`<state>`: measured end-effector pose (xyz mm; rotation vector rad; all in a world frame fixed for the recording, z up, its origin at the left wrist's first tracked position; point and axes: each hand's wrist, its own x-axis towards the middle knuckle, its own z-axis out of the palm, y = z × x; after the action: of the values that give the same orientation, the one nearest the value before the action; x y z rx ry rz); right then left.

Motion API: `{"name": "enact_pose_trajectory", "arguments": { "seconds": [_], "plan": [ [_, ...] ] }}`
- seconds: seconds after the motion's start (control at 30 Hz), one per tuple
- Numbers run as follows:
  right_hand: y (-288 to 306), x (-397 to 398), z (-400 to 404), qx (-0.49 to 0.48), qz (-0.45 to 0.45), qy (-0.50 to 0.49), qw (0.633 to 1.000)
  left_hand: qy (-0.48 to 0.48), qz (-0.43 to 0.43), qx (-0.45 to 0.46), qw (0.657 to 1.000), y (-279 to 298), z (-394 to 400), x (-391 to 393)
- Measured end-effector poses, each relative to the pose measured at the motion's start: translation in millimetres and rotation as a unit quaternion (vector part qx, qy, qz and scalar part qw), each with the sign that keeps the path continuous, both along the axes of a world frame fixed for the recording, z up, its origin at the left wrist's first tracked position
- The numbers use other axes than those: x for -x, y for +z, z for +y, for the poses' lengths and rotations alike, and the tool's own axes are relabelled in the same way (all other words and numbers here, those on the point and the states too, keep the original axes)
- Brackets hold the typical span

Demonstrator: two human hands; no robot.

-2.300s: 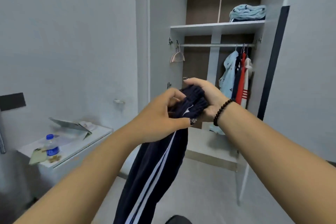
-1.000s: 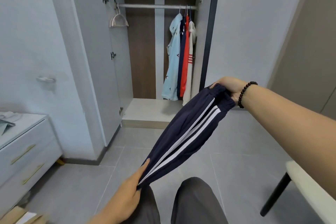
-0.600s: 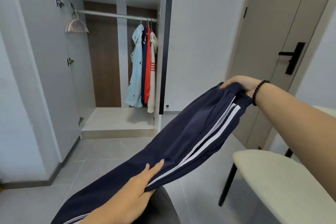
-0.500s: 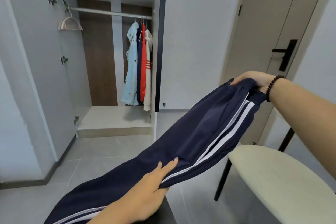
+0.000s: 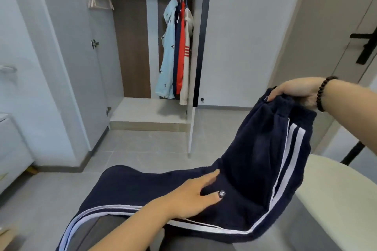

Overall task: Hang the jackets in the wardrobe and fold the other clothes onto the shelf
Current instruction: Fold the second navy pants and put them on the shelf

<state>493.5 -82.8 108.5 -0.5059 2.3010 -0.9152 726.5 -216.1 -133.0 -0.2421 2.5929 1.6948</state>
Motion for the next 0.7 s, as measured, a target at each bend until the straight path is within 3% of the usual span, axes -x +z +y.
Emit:
{"name": "enact_pose_trajectory", "arguments": {
  "seconds": [0.13, 0.3, 0.47, 0.7],
  "plan": [
    [4.5, -40.9, -72.7, -0.040, 0.018, 0.087, 0.995, 0.169, 0.060, -0.064, 0.982, 6.6, -57.8, -46.0],
    [9.2, -103.0, -153.5, -0.067, 0.023, 0.176, 0.982, 0.354, 0.116, -0.074, 0.925, 4.2, -126.0, -116.1],
    [6.0, -160.1, -221.4, -0.089, 0.034, 0.232, 0.968, 0.487, 0.113, -0.201, 0.843, -31.7, -174.0, -187.4],
    [-30.3, -244.9, -301.5, -0.110, 0.036, 0.311, 0.943, 0.587, 0.083, -0.401, 0.698, -142.8, -205.4, -241.4]
  ]
}}
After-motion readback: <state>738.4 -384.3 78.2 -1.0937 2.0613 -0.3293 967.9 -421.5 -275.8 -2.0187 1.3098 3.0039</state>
